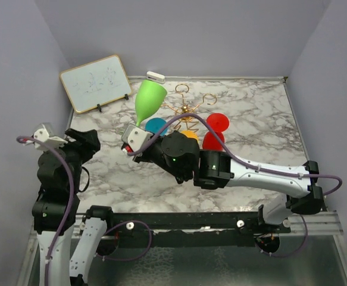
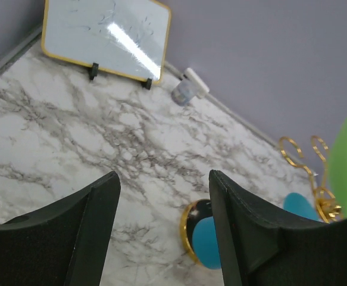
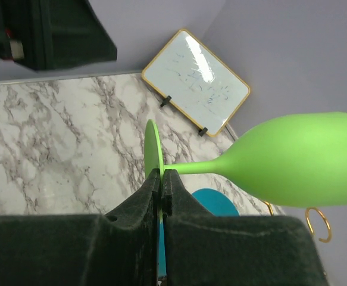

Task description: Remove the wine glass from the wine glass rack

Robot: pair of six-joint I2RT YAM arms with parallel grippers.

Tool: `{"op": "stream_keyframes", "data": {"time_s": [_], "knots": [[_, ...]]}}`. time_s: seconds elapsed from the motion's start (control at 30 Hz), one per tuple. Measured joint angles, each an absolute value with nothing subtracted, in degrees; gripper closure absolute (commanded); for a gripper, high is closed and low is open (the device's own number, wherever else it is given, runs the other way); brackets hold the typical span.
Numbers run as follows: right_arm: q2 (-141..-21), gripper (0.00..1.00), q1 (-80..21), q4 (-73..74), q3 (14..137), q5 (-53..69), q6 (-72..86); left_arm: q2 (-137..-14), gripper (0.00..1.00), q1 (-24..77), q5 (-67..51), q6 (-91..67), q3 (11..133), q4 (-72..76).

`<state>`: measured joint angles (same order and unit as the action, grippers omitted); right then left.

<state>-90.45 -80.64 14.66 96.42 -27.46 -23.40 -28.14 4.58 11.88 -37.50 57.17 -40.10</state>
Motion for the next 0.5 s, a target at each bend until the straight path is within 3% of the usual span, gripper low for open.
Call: {"op": "stream_keyframes", "data": {"time_s": [0.13, 0.5], "knots": [[-88.09, 0.99, -83.31, 9.63, 91.57, -29.15, -27.94, -24.23, 0.36, 5.61, 11.49, -43.68, 62.7, -43.13], [-80.2, 0.99, -90.87, -13.67, 70.96, -32.16, -43.0, -11.11, 0.33, 9.3, -0.36, -67.42, 60.75, -54.39]]}}
